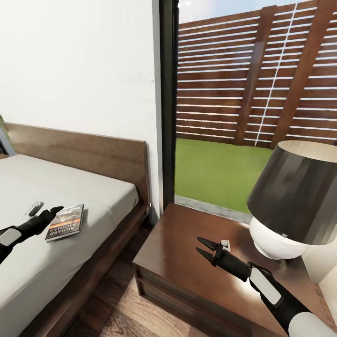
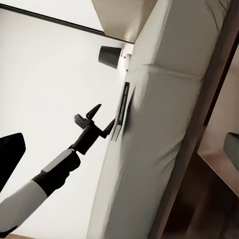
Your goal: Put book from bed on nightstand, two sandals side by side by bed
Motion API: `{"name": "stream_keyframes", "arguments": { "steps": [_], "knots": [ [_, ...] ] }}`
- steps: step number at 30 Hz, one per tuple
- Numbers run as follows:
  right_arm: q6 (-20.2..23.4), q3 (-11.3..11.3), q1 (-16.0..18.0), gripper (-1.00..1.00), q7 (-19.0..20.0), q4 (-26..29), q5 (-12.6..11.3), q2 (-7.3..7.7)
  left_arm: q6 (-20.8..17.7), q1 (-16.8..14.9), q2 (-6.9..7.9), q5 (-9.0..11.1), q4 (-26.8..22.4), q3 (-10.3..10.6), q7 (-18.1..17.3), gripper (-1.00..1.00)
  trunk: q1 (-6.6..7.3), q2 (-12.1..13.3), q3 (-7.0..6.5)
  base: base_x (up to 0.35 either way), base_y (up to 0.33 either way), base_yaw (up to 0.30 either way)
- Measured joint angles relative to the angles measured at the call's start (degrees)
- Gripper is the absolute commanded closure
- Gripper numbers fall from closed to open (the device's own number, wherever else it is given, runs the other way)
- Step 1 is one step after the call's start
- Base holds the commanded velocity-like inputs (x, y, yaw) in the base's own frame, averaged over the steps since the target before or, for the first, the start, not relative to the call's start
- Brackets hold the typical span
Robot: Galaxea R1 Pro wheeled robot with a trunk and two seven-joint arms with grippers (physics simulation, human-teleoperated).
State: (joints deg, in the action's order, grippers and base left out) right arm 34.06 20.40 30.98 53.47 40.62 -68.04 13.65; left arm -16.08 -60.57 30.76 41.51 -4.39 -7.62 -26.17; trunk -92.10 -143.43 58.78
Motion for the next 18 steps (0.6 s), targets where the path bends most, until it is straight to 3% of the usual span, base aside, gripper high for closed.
{"name": "stream_keyframes", "arguments": {
  "steps": [18],
  "knots": [
    [0.0,0.0,0.0,-1.00,0.0,0.0,0.0,0.00,0.0,0.0,-0.01,0.0,0.0,0.0,0.0,-1.00,0.00,0.0,0.00,0.000,0.000,0.000]
  ]
}}
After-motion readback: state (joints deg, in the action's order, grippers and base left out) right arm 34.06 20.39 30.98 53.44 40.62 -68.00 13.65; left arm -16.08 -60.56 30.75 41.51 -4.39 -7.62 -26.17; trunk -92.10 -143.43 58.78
